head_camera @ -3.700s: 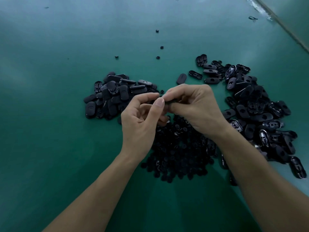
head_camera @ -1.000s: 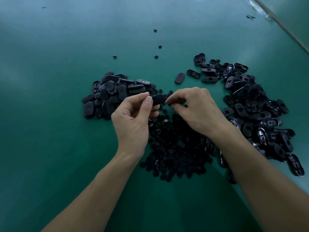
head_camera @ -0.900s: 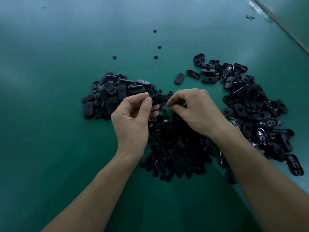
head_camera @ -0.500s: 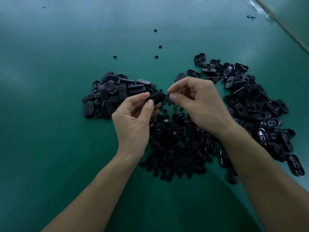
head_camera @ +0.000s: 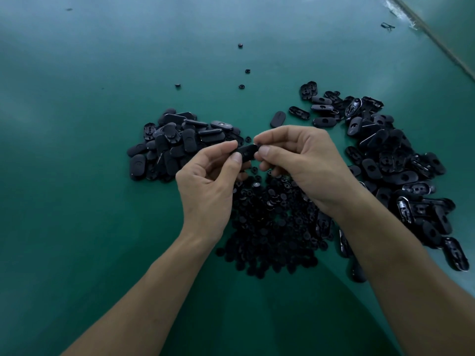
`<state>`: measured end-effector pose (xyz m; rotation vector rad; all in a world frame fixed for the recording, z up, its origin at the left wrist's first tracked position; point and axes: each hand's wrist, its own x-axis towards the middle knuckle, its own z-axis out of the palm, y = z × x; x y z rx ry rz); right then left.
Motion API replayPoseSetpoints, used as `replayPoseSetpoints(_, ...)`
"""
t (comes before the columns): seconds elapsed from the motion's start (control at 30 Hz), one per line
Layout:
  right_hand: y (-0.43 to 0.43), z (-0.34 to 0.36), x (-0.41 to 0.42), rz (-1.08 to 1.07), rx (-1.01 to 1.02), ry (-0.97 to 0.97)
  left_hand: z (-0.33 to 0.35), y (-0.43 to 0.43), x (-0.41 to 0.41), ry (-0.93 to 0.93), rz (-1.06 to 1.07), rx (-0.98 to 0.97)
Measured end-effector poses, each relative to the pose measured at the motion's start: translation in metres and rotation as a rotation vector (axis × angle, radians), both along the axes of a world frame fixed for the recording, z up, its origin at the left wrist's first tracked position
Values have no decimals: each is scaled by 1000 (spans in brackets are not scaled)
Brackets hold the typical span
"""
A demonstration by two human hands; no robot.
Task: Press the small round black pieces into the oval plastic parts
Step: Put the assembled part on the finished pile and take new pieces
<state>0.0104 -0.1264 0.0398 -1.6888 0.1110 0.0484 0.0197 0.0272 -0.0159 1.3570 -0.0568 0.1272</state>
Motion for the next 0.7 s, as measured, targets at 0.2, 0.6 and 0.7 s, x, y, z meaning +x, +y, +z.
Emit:
replayPoseSetpoints(0.2, 0, 0, -1, -21, -190, -62, -1, 0, 0, 9, -6, -3)
replayPoseSetpoints(0.6, 13, -1, -1, -59, -427, -129, 1, 0, 0, -21, -8, 67)
replayPoseSetpoints(0.7, 14, -2, -2, -82, -422, -125, 2, -1, 0, -17, -7, 77)
